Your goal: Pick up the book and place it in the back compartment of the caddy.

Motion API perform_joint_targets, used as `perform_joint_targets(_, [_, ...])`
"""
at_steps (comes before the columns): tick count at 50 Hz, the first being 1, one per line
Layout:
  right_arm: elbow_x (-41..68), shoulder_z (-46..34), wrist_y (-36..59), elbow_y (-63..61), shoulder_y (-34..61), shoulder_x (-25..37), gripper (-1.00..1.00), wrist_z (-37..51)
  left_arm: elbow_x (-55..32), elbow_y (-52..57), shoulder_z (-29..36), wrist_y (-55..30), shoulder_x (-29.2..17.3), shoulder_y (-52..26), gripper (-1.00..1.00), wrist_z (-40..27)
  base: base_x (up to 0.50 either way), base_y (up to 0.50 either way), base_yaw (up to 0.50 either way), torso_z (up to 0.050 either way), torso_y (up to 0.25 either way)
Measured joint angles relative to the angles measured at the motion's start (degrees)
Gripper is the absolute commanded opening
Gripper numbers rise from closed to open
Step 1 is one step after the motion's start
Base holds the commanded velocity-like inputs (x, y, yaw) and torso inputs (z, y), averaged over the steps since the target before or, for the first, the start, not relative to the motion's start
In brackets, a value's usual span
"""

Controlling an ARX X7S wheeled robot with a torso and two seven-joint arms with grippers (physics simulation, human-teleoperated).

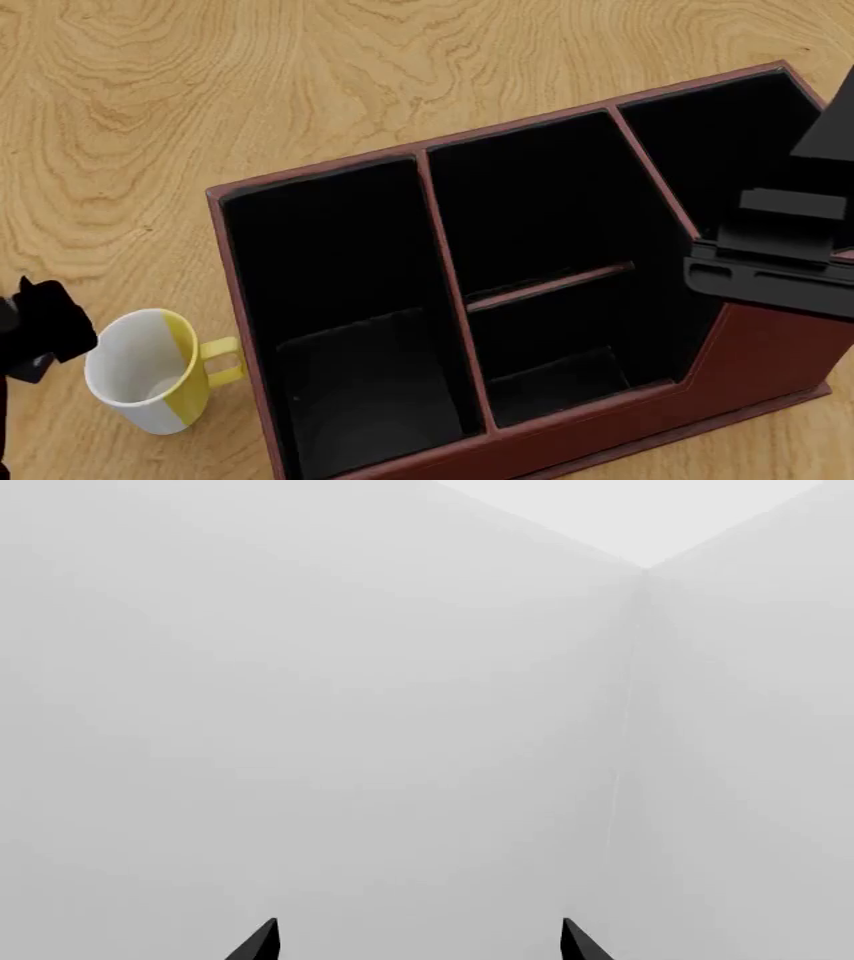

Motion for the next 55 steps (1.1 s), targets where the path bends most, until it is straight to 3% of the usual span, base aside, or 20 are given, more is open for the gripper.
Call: perform_joint_targets(55, [-0.7, -2.1, -0.9, 0.9, 1.0, 0.3, 1.0, 0.3, 4.5, -27.0, 1.8, 10.0, 0.8, -12.9, 1.0, 1.1, 0.0, 0.0, 0.0, 0.0, 0.0])
